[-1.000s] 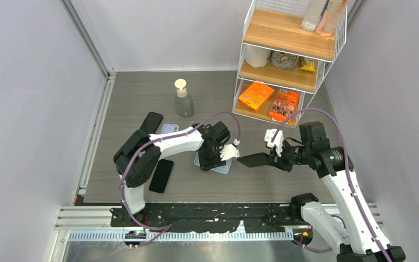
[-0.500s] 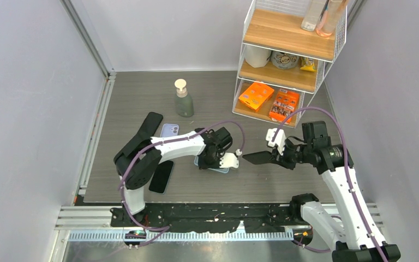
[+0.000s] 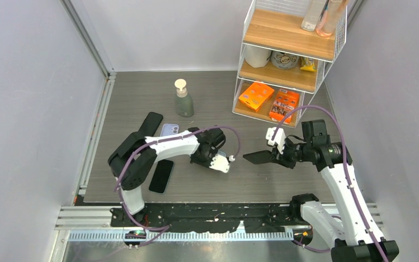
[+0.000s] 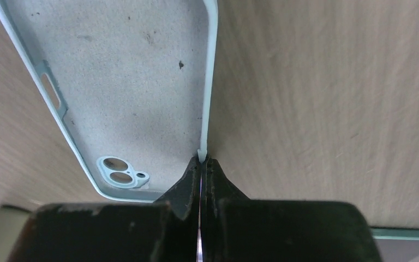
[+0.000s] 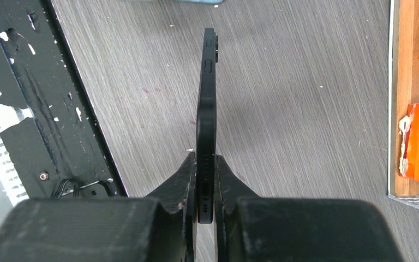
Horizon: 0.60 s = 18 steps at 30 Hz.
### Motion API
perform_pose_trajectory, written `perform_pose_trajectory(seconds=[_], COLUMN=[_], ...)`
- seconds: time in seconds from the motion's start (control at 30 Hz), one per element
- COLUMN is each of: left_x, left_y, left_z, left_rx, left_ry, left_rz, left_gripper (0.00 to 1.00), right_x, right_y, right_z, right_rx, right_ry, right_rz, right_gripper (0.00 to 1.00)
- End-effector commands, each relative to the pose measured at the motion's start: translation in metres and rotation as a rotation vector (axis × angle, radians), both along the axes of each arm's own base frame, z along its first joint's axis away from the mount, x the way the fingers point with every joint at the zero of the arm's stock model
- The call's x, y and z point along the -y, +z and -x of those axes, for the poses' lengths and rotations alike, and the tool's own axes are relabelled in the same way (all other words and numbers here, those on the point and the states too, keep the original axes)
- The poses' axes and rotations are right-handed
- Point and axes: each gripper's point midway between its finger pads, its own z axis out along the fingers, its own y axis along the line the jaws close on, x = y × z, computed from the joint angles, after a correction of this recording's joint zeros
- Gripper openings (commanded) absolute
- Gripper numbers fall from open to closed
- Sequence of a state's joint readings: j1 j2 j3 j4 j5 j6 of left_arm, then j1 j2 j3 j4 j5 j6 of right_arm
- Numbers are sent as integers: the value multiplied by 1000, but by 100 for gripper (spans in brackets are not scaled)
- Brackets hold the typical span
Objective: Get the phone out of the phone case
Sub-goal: Adjust the phone case at the center of the board.
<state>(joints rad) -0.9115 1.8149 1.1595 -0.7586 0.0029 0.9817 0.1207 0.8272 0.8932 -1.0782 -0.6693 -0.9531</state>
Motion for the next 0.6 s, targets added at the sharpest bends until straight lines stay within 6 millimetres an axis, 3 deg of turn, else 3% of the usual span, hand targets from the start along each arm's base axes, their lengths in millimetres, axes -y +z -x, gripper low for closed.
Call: perform_pose_trajectory(seconds=[0.0, 0.27, 0.57], left_x=[-60, -86, -75], left_y=[10, 18, 36], left_z=[-39, -61, -73], left_rx=[111, 180, 202], left_ry=[-62, -350, -548], left_rz=[-197, -293, -294], left_gripper=[0, 0, 0], right_x=[-6, -8, -9], right_y=[16, 16, 13], right_z=[-11, -15, -18], right_rx=[75, 66, 55], right_ry=[30, 40, 41], right_rz=[-34, -48, -62], right_gripper=[5, 5, 5])
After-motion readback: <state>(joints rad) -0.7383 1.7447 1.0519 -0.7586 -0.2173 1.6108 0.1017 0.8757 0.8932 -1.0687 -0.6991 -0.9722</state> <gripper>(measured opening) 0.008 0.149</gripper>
